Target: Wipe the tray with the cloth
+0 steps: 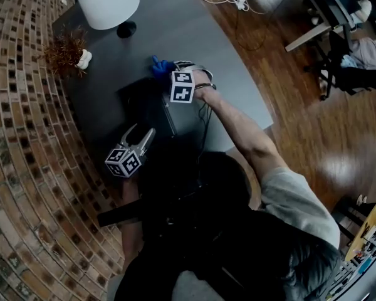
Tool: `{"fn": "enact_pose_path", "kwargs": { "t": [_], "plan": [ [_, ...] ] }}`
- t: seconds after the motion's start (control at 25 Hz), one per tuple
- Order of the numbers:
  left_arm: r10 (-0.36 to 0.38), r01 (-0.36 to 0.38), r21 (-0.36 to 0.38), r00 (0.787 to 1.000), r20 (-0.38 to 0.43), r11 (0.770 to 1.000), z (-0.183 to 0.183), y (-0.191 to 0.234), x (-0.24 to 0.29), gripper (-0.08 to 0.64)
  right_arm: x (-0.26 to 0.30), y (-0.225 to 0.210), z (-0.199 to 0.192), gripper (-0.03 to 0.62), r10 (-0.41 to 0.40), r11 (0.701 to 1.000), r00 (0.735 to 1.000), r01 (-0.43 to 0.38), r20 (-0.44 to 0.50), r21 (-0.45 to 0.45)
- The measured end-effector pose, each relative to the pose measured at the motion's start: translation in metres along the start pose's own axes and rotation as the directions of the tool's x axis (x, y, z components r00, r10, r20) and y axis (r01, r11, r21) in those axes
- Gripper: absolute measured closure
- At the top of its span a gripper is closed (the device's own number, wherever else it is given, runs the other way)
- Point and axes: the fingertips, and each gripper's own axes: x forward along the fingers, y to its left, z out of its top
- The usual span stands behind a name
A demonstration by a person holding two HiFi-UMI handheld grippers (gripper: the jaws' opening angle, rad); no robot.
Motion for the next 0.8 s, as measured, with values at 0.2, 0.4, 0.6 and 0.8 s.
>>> {"fn": "enact_pose_path", "kwargs": {
  "t": [0.2,0.4,0.6,0.8],
  "plan": [
    [0.005,-0.005,-0.003,1.0,0.002,1.0,-0.001,-0.002,0.001,0.284,0.007,0.039,0.02,0.419,0.07,0.98,0.997,-0.072,-0.016,-0.183],
    [0.001,-0.001,0.007,1.0,-0.002,1.0,0.001,0.002,0.0,0.284,-0.029,0.101,0.012,0.419,0.122,0.86,0.992,-0.12,-0.029,-0.497],
    [-0.005,0.005,-0.001,1.0,0.003,1.0,0.0,0.001,-0.001,0.284,-0.032,0.083,-0.008,0.419,0.161,0.926,0.987,-0.149,0.008,-0.346],
    [0.002,-0.002,-0.002,1.0,0.015,1.0,-0.001,0.001,-0.001,0.284,0.008,-0.008,-0.003,0.419,-0.031,0.998,0.999,0.03,-0.031,-0.051]
  ]
}}
